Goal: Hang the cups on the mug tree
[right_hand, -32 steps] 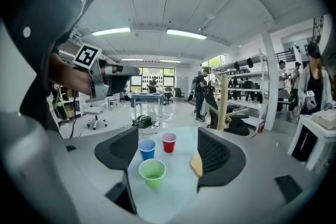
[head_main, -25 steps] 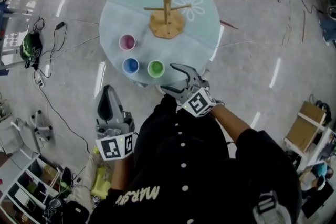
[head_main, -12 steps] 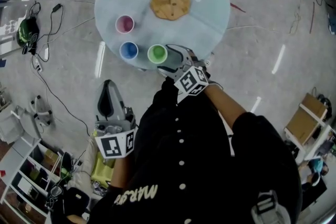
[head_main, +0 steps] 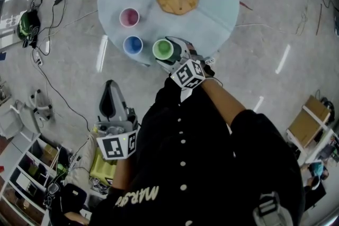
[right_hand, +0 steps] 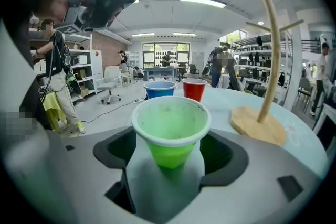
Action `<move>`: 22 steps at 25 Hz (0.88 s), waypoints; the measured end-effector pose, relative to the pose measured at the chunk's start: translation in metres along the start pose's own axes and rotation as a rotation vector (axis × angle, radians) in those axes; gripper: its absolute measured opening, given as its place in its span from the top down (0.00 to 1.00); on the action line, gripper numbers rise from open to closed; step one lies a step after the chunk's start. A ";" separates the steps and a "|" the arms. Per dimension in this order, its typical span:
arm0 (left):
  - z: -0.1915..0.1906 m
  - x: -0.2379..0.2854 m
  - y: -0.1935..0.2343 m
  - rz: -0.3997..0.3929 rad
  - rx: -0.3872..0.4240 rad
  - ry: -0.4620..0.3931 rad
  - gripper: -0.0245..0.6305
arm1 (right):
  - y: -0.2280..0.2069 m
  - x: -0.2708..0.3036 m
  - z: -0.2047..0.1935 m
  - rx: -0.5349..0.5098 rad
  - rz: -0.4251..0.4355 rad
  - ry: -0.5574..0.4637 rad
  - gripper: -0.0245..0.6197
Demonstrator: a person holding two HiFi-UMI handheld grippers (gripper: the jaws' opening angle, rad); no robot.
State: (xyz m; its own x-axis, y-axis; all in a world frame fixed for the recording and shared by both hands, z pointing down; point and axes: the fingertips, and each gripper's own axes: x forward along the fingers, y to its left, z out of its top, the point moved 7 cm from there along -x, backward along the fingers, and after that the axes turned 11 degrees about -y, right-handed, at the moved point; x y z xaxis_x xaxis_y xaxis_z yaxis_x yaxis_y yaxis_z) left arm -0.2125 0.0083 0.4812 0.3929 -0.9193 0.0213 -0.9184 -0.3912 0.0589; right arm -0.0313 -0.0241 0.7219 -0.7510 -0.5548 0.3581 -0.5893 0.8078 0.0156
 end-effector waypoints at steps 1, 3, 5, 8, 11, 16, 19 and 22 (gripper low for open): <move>0.000 -0.001 0.000 0.001 0.000 -0.002 0.97 | -0.001 0.001 0.002 -0.003 -0.013 -0.006 0.41; 0.001 -0.002 0.000 0.000 0.000 -0.011 0.97 | -0.003 0.000 0.007 -0.035 -0.041 -0.024 0.50; 0.003 -0.002 -0.001 -0.004 -0.004 -0.021 0.97 | -0.004 -0.003 0.014 -0.059 -0.060 -0.034 0.50; 0.009 0.001 -0.007 -0.013 -0.015 -0.047 0.97 | -0.010 -0.016 0.027 -0.048 -0.085 -0.039 0.50; 0.020 0.004 -0.017 -0.025 -0.025 -0.082 0.97 | -0.022 -0.036 0.038 -0.061 -0.115 -0.023 0.50; 0.038 0.011 -0.033 -0.048 -0.045 -0.143 0.97 | -0.053 -0.070 0.059 -0.069 -0.180 -0.008 0.50; 0.048 0.013 -0.040 -0.059 -0.056 -0.173 0.97 | -0.073 -0.089 0.073 -0.115 -0.215 0.035 0.51; 0.056 0.016 -0.047 -0.069 -0.065 -0.196 0.97 | -0.095 -0.107 0.089 -0.175 -0.245 0.065 0.51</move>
State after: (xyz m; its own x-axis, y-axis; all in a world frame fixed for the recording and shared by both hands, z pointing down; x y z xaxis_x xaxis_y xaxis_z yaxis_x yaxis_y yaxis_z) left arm -0.1653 0.0100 0.4230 0.4324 -0.8837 -0.1792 -0.8822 -0.4557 0.1184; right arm 0.0785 -0.0591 0.5995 -0.5689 -0.7282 0.3823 -0.6862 0.6765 0.2674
